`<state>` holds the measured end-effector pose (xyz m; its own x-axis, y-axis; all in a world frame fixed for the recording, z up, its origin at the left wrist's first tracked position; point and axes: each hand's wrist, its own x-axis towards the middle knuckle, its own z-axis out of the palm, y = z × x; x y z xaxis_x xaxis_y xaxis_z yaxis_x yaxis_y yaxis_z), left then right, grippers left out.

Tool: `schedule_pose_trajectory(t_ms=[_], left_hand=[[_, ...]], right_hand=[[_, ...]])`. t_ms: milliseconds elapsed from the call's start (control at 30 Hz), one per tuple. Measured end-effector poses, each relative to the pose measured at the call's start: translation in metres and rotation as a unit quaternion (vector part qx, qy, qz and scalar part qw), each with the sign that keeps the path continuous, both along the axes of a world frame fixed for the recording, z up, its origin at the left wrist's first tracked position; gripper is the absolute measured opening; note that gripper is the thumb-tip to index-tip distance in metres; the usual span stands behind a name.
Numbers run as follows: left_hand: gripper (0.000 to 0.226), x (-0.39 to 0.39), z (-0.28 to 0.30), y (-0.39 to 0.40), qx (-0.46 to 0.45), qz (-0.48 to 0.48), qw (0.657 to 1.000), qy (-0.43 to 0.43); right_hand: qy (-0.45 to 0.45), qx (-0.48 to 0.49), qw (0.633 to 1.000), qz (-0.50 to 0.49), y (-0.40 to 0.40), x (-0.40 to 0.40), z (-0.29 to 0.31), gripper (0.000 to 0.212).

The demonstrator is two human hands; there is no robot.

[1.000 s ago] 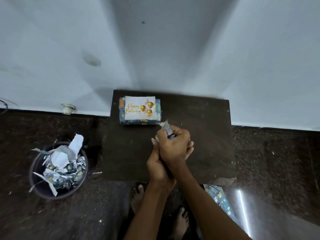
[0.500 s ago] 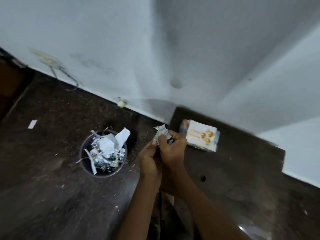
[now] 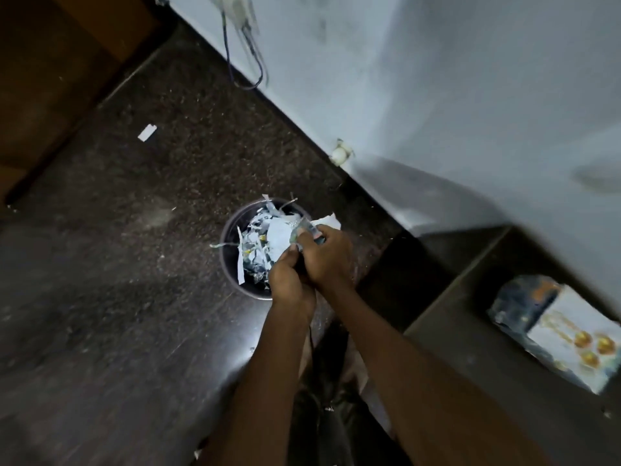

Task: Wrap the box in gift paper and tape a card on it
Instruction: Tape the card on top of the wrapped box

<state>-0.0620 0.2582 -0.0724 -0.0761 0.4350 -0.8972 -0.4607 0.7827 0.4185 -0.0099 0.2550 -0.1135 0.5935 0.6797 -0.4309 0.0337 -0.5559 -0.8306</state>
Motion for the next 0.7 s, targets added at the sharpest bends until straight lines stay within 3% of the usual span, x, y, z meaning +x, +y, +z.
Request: schedule_pose_trajectory(t_ms=[167, 300, 400, 533, 700], left_hand=[[0.037, -0.036, -0.067, 0.029, -0.043, 0.037, 0.997, 0.044], [0.031, -0.064, -0.123, 0.051, -0.058, 0.002, 0.992, 0.111], [0.027, -0.085, -0.152, 0.065, -0.07, -0.036, 0.983, 0.167], [0.035, -0.1, -0.143, 0.075, -0.045, -0.119, 0.972, 0.199], [0.035, -0.106, -0.14, 0.08, -0.009, -0.147, 0.959, 0.244]], right_hand=[[0.044, -0.082, 0.992, 0.08, 0.032, -0.039, -0.061, 0.034], [0.055, -0.101, 0.987, 0.109, 0.049, -0.063, -0.103, 0.038], [0.004, -0.106, 0.986, 0.132, 0.056, -0.079, -0.125, 0.03], [-0.051, -0.115, 0.979, 0.162, 0.061, -0.088, -0.13, 0.022], [-0.144, -0.098, 0.952, 0.252, 0.055, -0.09, -0.118, 0.041]])
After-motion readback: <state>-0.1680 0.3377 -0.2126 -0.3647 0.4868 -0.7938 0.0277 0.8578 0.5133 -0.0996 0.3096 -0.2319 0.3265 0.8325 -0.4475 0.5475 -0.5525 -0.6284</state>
